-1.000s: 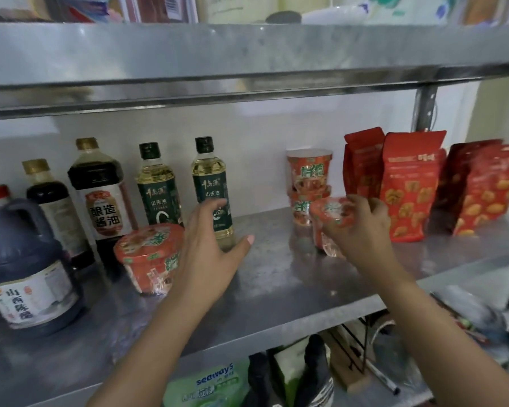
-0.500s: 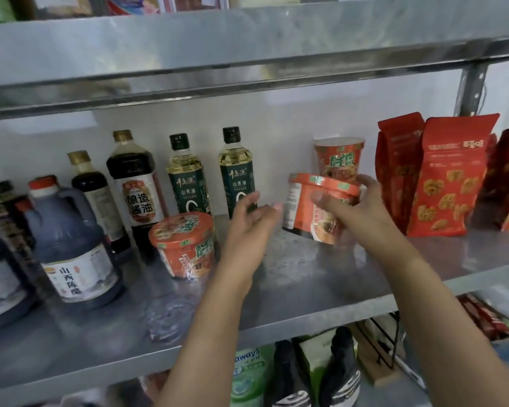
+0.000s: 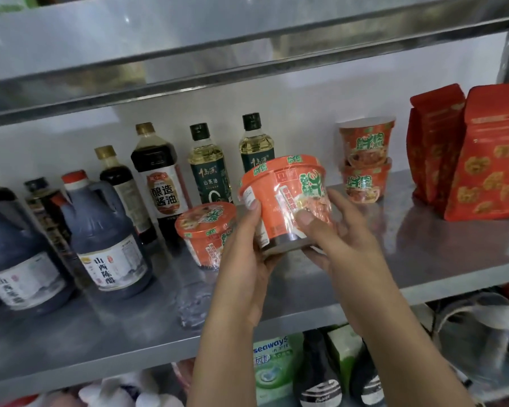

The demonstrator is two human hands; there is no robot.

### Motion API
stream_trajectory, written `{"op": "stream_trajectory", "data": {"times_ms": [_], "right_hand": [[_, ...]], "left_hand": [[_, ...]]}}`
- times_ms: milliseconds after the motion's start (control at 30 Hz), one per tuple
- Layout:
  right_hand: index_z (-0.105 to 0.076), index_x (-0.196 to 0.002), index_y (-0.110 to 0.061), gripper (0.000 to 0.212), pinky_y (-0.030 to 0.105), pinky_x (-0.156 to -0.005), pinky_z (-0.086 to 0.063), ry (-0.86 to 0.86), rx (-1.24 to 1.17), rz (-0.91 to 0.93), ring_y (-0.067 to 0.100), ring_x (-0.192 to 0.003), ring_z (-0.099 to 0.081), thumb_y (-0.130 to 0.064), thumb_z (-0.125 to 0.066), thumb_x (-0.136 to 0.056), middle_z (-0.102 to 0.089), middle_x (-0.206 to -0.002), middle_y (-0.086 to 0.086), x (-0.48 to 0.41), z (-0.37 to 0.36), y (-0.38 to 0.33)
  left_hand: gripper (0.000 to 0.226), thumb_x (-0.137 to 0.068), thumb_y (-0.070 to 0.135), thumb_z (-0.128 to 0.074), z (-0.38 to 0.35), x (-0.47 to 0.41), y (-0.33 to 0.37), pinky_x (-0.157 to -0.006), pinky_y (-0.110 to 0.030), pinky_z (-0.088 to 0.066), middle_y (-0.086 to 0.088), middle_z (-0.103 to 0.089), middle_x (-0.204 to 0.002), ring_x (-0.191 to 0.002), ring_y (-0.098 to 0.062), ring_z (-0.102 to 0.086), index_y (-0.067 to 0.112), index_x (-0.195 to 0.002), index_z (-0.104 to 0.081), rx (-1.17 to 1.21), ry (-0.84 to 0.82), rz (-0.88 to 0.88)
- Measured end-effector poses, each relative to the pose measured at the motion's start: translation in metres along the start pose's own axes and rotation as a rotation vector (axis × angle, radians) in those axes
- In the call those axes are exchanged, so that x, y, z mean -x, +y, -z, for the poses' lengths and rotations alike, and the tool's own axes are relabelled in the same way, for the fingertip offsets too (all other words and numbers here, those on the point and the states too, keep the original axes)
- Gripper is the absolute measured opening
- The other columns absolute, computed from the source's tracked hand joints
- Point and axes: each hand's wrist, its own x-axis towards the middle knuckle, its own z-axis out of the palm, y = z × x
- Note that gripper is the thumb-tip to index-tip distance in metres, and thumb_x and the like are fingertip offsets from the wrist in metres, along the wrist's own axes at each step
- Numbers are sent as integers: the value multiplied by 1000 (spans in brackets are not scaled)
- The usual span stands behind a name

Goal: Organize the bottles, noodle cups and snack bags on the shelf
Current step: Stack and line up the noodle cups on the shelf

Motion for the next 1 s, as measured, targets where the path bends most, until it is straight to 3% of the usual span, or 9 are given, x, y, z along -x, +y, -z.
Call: {"op": "stream_trajectory", "data": {"times_ms": [133,200,300,400,533,667,833,933,1000], "right_hand": [[-45,-143,-34,92,16,-77,-56,-9,74,63,1,-103,-69,-41,-90,-63,-66,-125,-9,5,-3,-2],[-49,-142,-32,84,24,-85,-57,-51,58,60,6,-108,-69,-47,-85,-67,-68,-125,-8,7,-3,-3],[-63,-127,-25,55,39,-94,-55,-97,-63,-10,14,-105,-72,-41,-73,-75,-75,-114,-3,6,-2,-5],[-65,-123,-22,50,44,-94,-56,-120,-82,-55,18,-103,-73,-40,-69,-77,-76,-111,0,7,-1,-4],[-68,-119,-18,47,43,-93,-57,-104,-104,-52,20,-101,-73,-39,-69,-77,-76,-109,3,8,-2,-4],[-71,-110,-15,36,34,-86,-59,-75,-178,3,21,-97,-74,-31,-69,-77,-77,-103,5,8,-5,-2],[-71,-109,-17,32,37,-87,-58,-67,-181,36,22,-99,-74,-29,-68,-80,-77,-106,5,7,-6,1],[-72,-113,-21,35,43,-96,-53,-111,-129,41,23,-106,-71,-36,-77,-81,-75,-112,5,5,-2,-1],[-71,-116,-23,40,36,-94,-54,-133,-91,57,19,-107,-71,-40,-76,-80,-75,-113,2,4,0,-3]], "left_hand": [[55,-81,51,-72,0,4,4,-104,-50,-48,-5,-74,-116,-111,-24,-70,20,-126,-65,-108,-15,-31],[50,-78,47,-75,2,4,6,-104,-52,-48,-9,-75,-114,-108,-27,-71,17,-117,-71,-60,14,-48],[32,-78,45,-74,3,5,6,-105,-50,-48,-10,-75,-113,-107,-27,-71,21,-98,-80,24,-24,-34],[27,-79,43,-67,4,6,2,-99,-46,-53,-9,-76,-111,-106,-27,-71,25,-94,-81,10,-30,-66],[38,-79,38,-70,3,6,2,-90,-41,-56,-11,-76,-108,-101,-26,-73,14,-108,-74,-24,-10,-117],[62,-66,44,-77,4,3,2,-81,-33,-59,-11,-77,-104,-95,-25,-74,5,-113,-70,-36,-2,-157],[57,-64,44,-79,5,1,1,-89,-45,-55,-14,-76,-104,-95,-29,-73,9,-109,-72,-61,5,-197],[55,-64,42,-80,5,0,2,-90,-42,-56,-11,-76,-106,-98,-27,-73,12,-109,-72,-71,-18,-209],[59,-63,41,-81,5,0,2,-88,-40,-57,-8,-76,-107,-100,-27,-73,11,-113,-69,-98,-15,-232]]}}
